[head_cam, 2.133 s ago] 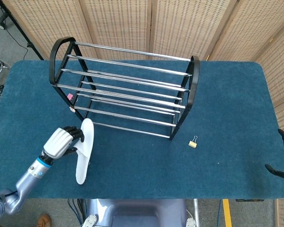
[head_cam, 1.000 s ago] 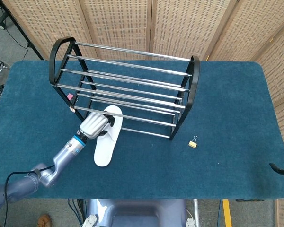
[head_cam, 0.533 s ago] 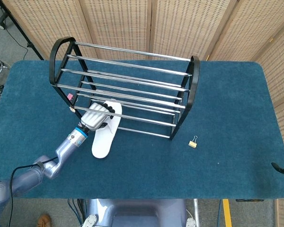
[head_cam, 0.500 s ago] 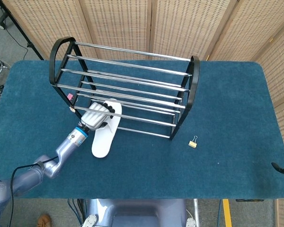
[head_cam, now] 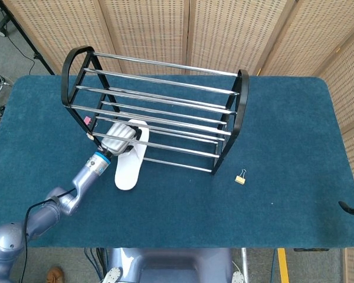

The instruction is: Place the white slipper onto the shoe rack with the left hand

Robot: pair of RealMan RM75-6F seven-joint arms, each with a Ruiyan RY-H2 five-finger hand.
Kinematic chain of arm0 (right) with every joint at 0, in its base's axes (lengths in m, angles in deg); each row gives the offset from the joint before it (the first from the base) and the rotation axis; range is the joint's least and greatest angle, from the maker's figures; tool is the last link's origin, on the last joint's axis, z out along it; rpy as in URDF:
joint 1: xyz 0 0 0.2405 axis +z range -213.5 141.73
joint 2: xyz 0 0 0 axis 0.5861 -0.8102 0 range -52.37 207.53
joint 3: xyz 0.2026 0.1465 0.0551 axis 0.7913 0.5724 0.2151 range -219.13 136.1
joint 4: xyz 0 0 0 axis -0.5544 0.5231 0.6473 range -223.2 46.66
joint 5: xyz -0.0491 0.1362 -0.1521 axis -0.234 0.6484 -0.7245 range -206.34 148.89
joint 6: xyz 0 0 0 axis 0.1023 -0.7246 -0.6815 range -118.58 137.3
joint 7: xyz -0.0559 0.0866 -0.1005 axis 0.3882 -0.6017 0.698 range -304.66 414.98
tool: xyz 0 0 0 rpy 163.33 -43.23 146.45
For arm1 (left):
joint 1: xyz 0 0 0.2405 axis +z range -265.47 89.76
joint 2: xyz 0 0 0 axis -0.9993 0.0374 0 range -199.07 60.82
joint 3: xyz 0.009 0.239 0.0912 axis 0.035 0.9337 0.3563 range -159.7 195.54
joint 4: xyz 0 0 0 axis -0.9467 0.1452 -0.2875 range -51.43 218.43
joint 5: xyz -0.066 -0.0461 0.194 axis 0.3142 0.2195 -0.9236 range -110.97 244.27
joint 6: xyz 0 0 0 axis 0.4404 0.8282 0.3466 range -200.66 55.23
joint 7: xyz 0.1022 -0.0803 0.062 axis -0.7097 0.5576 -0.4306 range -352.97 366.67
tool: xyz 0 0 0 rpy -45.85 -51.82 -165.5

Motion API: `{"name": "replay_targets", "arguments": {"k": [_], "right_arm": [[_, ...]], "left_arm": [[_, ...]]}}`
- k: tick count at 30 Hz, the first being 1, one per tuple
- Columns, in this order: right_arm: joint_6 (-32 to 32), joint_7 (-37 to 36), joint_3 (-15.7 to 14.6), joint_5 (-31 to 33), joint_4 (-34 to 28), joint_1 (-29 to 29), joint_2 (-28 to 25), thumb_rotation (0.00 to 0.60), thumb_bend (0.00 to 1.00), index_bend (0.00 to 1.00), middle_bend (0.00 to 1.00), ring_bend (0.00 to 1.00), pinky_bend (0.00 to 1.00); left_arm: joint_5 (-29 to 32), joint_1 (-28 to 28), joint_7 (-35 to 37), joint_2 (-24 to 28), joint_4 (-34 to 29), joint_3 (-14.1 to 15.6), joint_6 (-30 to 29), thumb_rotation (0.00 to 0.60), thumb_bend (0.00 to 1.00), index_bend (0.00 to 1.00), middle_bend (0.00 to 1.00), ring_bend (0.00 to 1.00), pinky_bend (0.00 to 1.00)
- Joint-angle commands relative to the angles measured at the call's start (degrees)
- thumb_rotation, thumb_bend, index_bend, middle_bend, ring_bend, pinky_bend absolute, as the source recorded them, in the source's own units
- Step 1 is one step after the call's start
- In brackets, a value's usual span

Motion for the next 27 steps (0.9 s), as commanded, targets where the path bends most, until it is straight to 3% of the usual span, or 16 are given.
{"name": "replay_targets", "arguments": {"k": [1, 14, 27], "right_arm": [[0.23, 0.19, 0.04, 0.14, 0.12, 0.16, 0.12, 0.600, 0.00, 0.00, 0.00, 0.00, 0.00], [1.89, 1.15, 0.20, 1.57, 0.87, 0.88, 0.77, 0.600, 0.00, 0.00, 0.00, 0.00, 0.00], [2.55, 1.56, 0.29, 2.34, 1.19, 1.14, 1.01, 0.600, 0.00, 0.00, 0.00, 0.00, 0.00]], "left_arm": [[0.21, -0.96, 0.74, -1.11, 2.23, -0.01, 0.61, 0.600, 0.52, 0.69, 0.54, 0.45, 0.58], [1.15, -5.13, 3.31, -5.44, 11.08, -0.21, 4.28, 0.600, 0.52, 0.69, 0.54, 0.45, 0.58], [1.79, -7.57, 5.97, -7.99, 16.14, -0.26, 5.93, 0.600, 0.52, 0.69, 0.54, 0.45, 0.58]]}}
